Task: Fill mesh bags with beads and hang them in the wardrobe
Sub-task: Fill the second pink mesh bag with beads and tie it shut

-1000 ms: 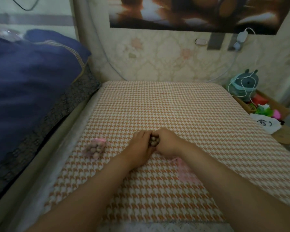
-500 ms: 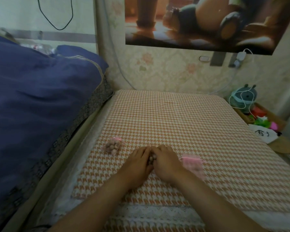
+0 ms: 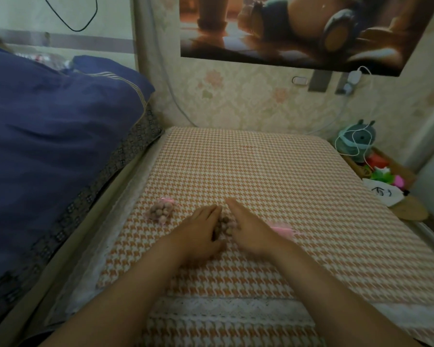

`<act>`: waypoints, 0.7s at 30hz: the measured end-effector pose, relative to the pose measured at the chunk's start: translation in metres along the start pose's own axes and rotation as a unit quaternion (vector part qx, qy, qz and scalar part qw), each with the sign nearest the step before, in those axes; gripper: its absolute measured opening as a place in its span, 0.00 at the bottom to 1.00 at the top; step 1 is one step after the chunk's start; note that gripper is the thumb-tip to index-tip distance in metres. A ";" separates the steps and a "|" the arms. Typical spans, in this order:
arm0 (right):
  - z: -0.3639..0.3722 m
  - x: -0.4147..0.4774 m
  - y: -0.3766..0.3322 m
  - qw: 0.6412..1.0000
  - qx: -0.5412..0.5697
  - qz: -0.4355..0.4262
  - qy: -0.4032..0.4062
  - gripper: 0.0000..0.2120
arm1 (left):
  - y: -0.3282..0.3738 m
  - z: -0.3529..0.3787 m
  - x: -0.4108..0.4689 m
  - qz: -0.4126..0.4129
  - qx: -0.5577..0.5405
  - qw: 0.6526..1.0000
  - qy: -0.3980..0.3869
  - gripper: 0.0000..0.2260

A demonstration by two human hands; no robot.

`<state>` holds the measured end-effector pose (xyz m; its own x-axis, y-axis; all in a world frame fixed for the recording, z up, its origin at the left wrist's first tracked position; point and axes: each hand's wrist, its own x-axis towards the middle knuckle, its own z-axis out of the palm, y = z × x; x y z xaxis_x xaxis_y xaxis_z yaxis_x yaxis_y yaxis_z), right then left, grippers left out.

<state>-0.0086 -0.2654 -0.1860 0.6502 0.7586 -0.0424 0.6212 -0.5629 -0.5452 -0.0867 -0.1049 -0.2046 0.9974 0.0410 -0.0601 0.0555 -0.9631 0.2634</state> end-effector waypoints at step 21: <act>-0.081 -0.017 0.066 0.988 -0.081 0.130 0.020 0.06 | 0.085 -0.011 0.053 0.039 -0.101 0.993 0.038 0.30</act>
<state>0.0569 -0.3423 -0.1535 0.8122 0.5691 -0.1283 0.4902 -0.7850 -0.3789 -0.0287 -0.1817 -0.1742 0.9992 -0.0046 0.0388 -0.0217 -0.8912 0.4531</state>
